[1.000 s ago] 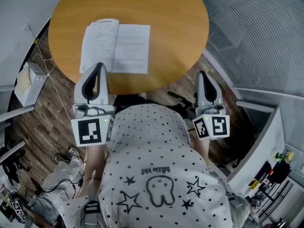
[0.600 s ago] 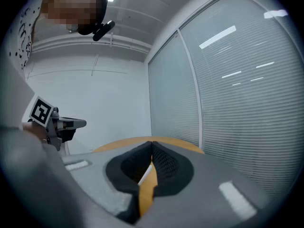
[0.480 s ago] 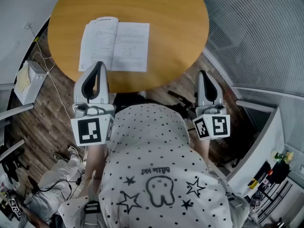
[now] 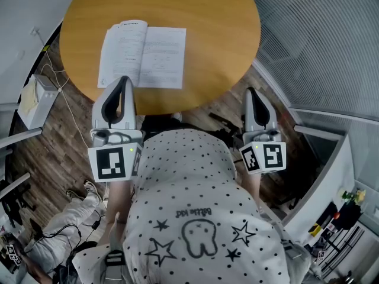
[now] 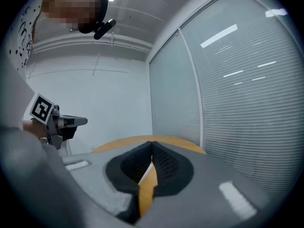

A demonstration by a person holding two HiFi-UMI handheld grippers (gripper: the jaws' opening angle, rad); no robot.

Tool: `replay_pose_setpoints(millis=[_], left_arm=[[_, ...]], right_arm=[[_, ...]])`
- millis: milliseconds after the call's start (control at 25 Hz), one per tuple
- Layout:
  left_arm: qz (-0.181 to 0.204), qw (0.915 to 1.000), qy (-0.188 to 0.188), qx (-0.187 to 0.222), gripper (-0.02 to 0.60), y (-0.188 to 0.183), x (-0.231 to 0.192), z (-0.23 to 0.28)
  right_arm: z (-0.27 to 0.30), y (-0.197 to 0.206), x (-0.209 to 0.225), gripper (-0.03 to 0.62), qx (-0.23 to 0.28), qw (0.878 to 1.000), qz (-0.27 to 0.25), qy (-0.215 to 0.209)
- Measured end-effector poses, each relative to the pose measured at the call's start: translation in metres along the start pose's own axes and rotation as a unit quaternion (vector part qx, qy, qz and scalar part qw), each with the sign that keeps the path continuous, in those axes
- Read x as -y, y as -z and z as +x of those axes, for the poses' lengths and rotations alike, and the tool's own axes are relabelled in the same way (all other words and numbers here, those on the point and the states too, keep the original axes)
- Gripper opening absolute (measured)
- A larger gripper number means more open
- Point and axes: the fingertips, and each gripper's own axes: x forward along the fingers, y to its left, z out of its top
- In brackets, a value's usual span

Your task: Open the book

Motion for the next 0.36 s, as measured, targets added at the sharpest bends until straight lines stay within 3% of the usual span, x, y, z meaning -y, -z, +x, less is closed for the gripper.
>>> replay_pose_setpoints(millis=[360], left_arm=[[-0.005, 1.0000, 0.000, 0.006, 0.009, -0.0050, -0.0015, -0.0016]], right_arm=[[-0.0010, -0.0013, -0.0001, 0.005, -0.002, 1.000, -0.003, 0.001]])
